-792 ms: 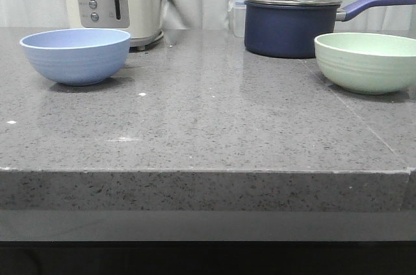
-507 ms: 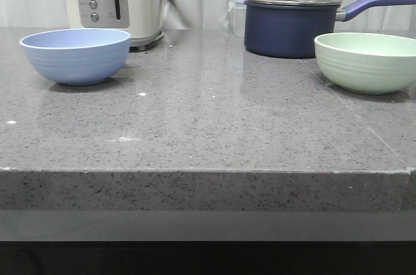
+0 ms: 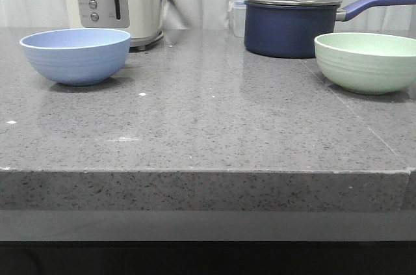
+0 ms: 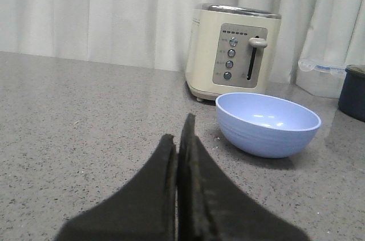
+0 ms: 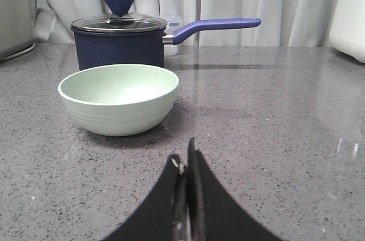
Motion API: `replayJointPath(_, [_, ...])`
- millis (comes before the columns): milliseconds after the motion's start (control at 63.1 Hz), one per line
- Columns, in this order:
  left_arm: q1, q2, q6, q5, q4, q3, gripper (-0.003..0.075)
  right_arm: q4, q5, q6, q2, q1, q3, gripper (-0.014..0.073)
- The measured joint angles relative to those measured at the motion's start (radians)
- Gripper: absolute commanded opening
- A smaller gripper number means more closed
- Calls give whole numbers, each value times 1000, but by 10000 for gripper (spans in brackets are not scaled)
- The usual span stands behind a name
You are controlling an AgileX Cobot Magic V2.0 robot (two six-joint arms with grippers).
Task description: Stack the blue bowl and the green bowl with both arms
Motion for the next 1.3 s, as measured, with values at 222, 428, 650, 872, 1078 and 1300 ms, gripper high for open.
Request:
replayJointPath(222, [0,0,0,0,0,0,-20,0,7,0,0,0,0,-55])
replayJointPath(428, [0,0,0,67,0,-100,-20,0,123,0,0,0,-93,-55])
replayJointPath(650, [0,80,0,295,0,-386,-20,0,289,0,38,0,-363,-55])
replayJointPath(872, [0,302,0,530,0,-632,-20,0,457,0,242,0,-611,-55])
replayJointPath(1078, [0,484,0,600,0,-687,-20,0,529,0,446,0,-678,-55])
replayJointPath(1300, [0,589,0,609,0,-687,-20,0,538,0,604,0,-678,-55])
